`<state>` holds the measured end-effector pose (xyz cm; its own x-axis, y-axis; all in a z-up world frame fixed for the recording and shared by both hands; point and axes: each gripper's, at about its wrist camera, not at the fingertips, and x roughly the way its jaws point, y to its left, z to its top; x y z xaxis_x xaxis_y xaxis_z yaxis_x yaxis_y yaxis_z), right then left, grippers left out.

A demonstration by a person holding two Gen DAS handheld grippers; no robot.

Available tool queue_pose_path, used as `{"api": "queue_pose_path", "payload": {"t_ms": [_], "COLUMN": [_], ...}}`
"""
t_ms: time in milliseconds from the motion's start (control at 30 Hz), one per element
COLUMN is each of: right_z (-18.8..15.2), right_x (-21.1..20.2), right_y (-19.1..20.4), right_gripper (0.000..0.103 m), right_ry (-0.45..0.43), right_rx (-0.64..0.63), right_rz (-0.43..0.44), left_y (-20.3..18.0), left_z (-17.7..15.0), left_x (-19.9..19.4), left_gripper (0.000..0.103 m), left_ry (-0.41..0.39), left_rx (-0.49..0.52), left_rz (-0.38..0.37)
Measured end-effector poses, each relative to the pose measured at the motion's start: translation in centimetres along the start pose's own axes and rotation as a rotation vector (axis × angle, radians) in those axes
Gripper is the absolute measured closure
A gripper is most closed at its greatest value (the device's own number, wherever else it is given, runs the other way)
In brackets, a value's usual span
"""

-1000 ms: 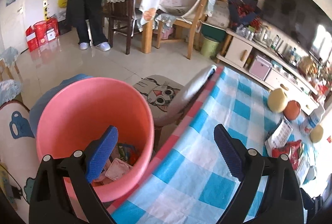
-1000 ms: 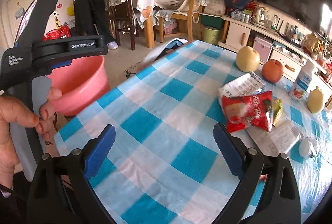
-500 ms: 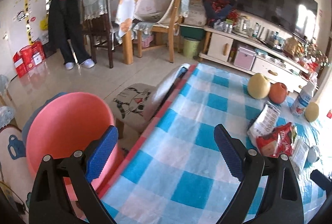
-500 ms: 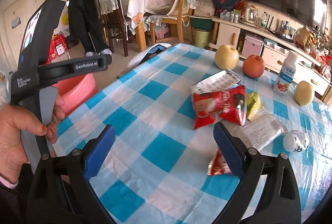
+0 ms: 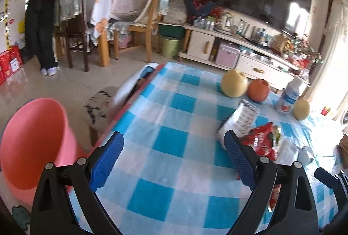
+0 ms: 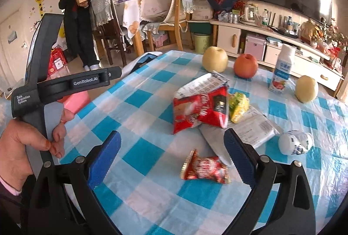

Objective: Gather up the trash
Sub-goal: 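Move the left tool to the white printed packet while the right tool approaches the yellow snack bag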

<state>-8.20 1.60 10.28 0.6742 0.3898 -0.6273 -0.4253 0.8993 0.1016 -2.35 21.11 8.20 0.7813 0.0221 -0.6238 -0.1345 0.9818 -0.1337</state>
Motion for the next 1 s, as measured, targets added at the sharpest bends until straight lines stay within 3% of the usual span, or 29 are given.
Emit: {"api": "queue_pose_path", "payload": {"t_ms": [333, 600, 867, 1000], "right_z": [0.6, 0.6, 0.4, 0.4], "right_x": [-0.8, -0.3, 0.4, 1.0], "right_y": [-5.4, -10.2, -11.9, -12.0], "right_gripper": [0.007, 0.007, 0.007, 0.007], "right_ry": [-0.014, 0.024, 0.060, 0.078], "right_rx": [0.117, 0.224, 0.252, 0.257], "right_rz": [-0.017, -0.062, -0.053, -0.035], "left_y": [-4.1, -7.6, -11.3, -11.4], "left_z": [0.1, 0.4, 0.9, 1.8], "left_x": [2.3, 7.2, 12.3, 13.9], "left_gripper": [0.010, 0.010, 0.010, 0.010], "left_ry": [0.029, 0.123, 0.188, 0.199], "left_rx": [0.088, 0.140, 0.284, 0.270], "left_rz": [-0.162, -0.232, -0.232, -0.243]}}
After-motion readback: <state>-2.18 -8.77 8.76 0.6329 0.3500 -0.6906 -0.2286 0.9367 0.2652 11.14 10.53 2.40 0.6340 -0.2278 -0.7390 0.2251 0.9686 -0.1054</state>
